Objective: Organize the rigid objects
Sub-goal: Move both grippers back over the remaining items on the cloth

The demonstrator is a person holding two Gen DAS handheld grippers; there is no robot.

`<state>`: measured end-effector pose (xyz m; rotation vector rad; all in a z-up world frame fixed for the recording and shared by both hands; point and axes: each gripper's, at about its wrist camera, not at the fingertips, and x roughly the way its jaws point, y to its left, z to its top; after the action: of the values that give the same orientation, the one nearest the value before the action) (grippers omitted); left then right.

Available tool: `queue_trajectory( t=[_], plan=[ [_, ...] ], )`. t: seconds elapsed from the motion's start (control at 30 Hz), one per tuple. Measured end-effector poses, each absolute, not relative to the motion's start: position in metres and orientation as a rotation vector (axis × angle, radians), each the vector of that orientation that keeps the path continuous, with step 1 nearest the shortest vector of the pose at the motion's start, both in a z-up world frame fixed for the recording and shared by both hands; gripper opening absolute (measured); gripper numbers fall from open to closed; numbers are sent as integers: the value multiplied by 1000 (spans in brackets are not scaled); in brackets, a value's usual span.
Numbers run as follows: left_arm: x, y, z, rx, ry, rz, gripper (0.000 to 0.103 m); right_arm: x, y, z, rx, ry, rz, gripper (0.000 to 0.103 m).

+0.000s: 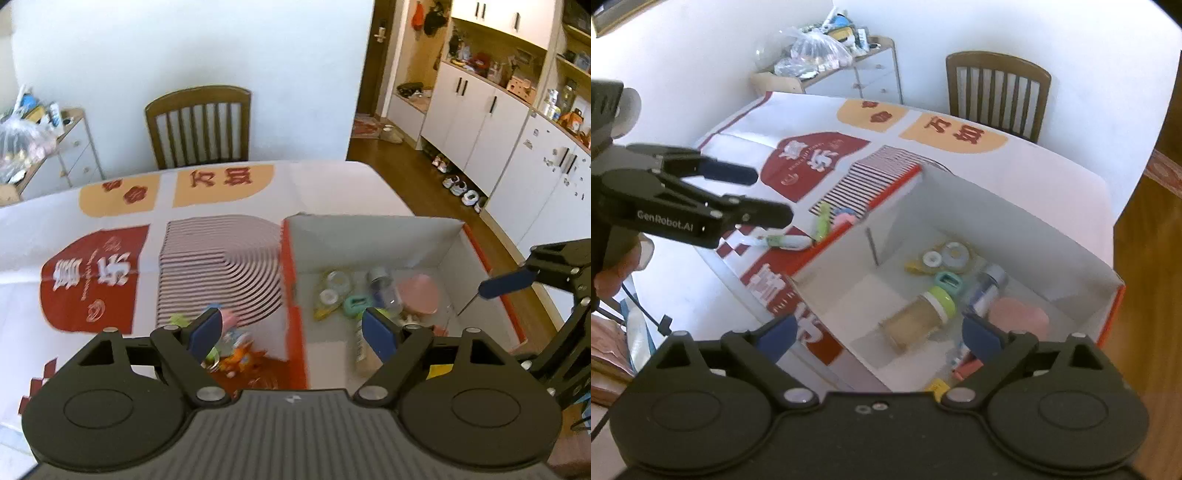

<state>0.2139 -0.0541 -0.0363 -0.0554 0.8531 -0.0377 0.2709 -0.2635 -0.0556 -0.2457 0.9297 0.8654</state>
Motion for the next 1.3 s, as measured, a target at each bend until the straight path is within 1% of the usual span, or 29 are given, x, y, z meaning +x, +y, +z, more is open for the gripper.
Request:
queue_trajectory(
  t=[0.1, 0.2, 0.27, 0.37, 0.73, 0.87, 1.03, 1.17, 1.2, 1.3],
  plan=[
    [204, -38, -39, -63, 856, -24, 83, 266, -253, -50, -247, 914, 875, 101],
    [196, -21, -41, -55, 852, -26, 84, 263, -238, -47, -241, 909, 880, 101],
    [192, -11, -45, -56, 851, -38, 94, 261, -226, -45, -238, 908, 879, 101],
    [188, 6, -52, -65, 849, -57, 99, 260, -206, -45, -237, 911, 876, 101],
    [185, 65, -87, -38, 866, -72, 100, 269, -116, -45, -210, 934, 845, 101],
    [181, 83, -94, -19, 816, -75, 100, 280, -78, -53, -211, 957, 823, 101],
    [187, 99, -112, -29, 853, -120, 100, 308, -40, -72, -177, 1033, 779, 100],
    [192, 106, -127, -25, 877, -153, 100, 332, -20, -96, -162, 1127, 752, 96],
    [194, 108, -130, -22, 882, -156, 100, 338, -17, -102, -149, 1149, 745, 93],
    [199, 109, -141, -19, 899, -174, 100, 350, -9, -118, -152, 1185, 700, 90]
  ],
)
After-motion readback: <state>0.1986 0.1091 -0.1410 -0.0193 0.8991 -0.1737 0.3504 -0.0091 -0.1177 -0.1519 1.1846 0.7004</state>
